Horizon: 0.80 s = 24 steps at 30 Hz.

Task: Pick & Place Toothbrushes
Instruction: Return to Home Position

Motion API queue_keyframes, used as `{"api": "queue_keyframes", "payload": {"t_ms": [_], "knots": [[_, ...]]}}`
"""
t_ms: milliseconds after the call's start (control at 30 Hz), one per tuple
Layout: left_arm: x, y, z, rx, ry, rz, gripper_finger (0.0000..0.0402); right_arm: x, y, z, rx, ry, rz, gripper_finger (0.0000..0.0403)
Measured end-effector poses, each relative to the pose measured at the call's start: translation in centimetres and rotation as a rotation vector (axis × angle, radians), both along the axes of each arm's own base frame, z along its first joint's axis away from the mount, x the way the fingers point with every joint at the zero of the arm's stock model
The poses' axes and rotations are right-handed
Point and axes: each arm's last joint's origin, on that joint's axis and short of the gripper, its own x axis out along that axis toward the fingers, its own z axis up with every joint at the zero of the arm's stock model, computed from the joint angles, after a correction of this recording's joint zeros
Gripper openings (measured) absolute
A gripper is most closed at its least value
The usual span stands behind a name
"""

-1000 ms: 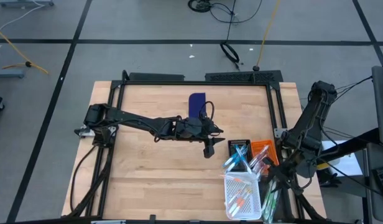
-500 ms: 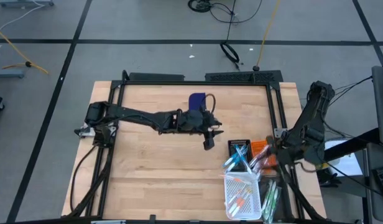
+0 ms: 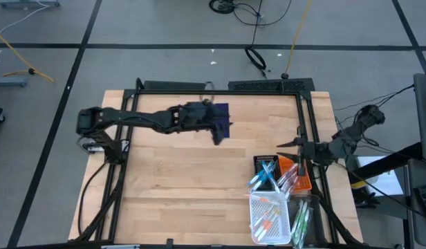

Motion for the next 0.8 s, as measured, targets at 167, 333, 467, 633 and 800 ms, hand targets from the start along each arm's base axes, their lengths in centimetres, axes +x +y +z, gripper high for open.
{"api": "queue_keyframes", "payload": {"t_ms": [167, 333, 467, 633, 800], "knots": [[-5.1, 0.4, -1.8, -0.022, -0.063, 0.056, 0.0161, -0.1, -1.3, -0.7, 0.051, -0.055, 0.039, 0.0084], [-10.0, -0.6, -3.0, -0.024, -0.131, 0.119, 0.0161, -0.1, -2.5, -1.7, 0.053, -0.066, -0.049, 0.0069], [-13.5, -1.7, -4.0, -0.014, -0.166, 0.151, 0.0161, 0.1, -3.0, -2.4, 0.099, -0.107, -0.079, 0.0057], [-17.0, -2.8, -5.8, -0.032, -0.222, 0.156, 0.0161, 0.9, -3.1, -4.6, 0.111, -0.133, -0.048, 0.0045], [-19.8, -3.6, -7.8, -0.036, -0.26, 0.192, 0.0161, 1.3, -3.5, -6.6, 0.148, -0.16, -0.087, 0.0039]]}}
